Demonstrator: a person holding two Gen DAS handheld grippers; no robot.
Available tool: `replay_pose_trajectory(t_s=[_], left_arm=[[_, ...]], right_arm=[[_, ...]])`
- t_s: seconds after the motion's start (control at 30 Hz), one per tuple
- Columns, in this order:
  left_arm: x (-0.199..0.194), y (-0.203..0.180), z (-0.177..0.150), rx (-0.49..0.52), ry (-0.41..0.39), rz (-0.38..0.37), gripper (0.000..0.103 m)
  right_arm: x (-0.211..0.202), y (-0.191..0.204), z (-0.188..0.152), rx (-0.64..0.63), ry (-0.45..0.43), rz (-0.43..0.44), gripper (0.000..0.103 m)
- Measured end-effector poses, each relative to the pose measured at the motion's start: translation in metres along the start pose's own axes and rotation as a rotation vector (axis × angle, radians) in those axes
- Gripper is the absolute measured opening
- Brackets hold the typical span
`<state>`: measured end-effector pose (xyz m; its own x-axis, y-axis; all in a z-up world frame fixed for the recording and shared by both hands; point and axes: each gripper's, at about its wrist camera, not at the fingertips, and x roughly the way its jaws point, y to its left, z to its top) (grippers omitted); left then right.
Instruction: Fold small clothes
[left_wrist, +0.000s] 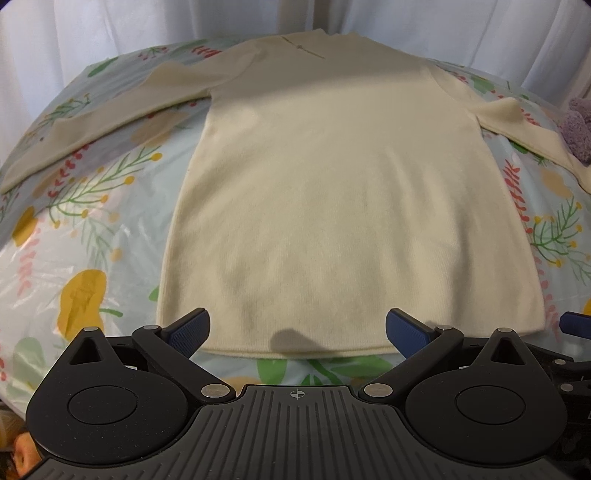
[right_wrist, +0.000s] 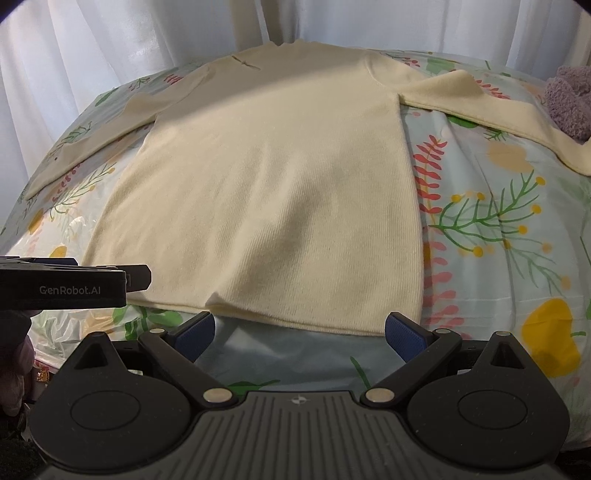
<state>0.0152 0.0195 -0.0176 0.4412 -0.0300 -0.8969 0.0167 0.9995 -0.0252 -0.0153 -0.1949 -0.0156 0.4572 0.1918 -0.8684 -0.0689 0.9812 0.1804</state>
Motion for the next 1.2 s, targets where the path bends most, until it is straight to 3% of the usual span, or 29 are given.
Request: replay_pose_trajectory(t_s=[0.1,0.23,0.3,0.4,0.47,0.5,0.53,0.67,0.83,0.97,1.03,1.1,1.2], left_arm=[[0.003,0.008,0.005,-0.041,-0.026,-0.024,0.103],[0.016,0.017,0.015,-0.104,-0.04,-0.008,0.103],[0.024,0.021,0.018,-0.139,-0.038,0.0,0.103],[0.036,0.027,0.024,-0.176,-0.019,0.011,0.103],[0.041,0.031,0.028,-0.216,-0.006,0.028,0.103],[0.043,0.033,0.03,-0.233,0.0,0.024,0.103],[0.045,0.035,0.032,-0.254,0.005,0.021,0.103],[0.054,0.036,0.038,-0.307,0.024,0.026,0.103],[0.062,0.03,0.045,-0.302,0.033,0.046,0.103],[0.066,0.03,0.044,-0.314,0.049,0.063,0.103],[0.068,0.03,0.043,-0.318,0.045,0.072,0.103],[0.068,0.029,0.042,-0.309,0.045,0.083,0.103],[0.07,0.027,0.042,-0.272,0.049,0.092,0.103]], right_arm=[[0.002,-0.03,0.013,0.071,-0.058,0.063,0.091],[-0.01,-0.106,0.043,0.287,-0.301,0.054,0.088],[-0.012,-0.147,0.057,0.377,-0.419,-0.003,0.088],[-0.003,-0.211,0.079,0.446,-0.492,-0.148,0.087],[0.002,-0.251,0.089,0.496,-0.53,-0.268,0.07],[0.006,-0.277,0.093,0.542,-0.538,-0.317,0.053],[0.009,-0.3,0.096,0.597,-0.531,-0.346,0.046],[0.021,-0.369,0.096,0.77,-0.549,-0.359,0.04],[0.043,-0.409,0.101,0.856,-0.579,-0.335,0.034],[0.058,-0.42,0.106,0.877,-0.543,-0.339,0.023],[0.061,-0.422,0.107,0.868,-0.549,-0.347,0.007],[0.062,-0.42,0.109,0.84,-0.54,-0.358,0.006],[0.057,-0.4,0.126,0.715,-0.547,-0.454,0.006]])
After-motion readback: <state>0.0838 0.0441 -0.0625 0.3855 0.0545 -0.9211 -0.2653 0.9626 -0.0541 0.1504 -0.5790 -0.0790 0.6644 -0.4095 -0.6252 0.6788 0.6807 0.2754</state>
